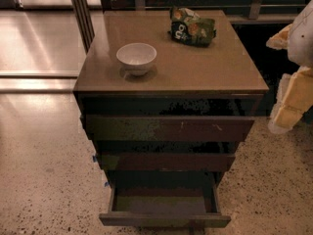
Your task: Close bottom drawer
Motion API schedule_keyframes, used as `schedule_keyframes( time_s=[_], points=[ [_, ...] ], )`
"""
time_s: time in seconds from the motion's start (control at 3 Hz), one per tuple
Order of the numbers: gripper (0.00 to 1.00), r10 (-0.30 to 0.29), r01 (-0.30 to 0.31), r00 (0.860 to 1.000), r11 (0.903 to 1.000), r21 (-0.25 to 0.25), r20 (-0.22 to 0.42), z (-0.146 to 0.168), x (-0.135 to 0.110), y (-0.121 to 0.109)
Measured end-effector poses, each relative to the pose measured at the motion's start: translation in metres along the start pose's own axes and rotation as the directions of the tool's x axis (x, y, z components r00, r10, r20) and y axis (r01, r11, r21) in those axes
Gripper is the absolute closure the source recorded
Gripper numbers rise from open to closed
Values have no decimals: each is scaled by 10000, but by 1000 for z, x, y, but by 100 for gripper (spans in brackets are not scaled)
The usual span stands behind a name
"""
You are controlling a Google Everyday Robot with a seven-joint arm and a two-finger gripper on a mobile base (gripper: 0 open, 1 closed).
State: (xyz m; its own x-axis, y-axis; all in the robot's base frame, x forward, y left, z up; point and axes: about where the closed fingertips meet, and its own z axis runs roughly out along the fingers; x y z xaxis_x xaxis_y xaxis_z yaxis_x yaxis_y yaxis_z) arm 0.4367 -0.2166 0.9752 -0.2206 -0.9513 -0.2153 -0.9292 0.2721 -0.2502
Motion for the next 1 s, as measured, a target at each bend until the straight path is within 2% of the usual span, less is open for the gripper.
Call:
schedule_keyframes(
  time_s=[0.33, 0.67, 1.0],
  points=[
    [0, 32, -41, 9973, 9999, 124, 736, 13, 3, 19],
    [0, 525, -453, 9734, 9983, -374, 2228, 69, 13, 61],
    [0, 1713, -1191, 9081, 9805, -1564, 3822, 158, 14, 102]
  ],
)
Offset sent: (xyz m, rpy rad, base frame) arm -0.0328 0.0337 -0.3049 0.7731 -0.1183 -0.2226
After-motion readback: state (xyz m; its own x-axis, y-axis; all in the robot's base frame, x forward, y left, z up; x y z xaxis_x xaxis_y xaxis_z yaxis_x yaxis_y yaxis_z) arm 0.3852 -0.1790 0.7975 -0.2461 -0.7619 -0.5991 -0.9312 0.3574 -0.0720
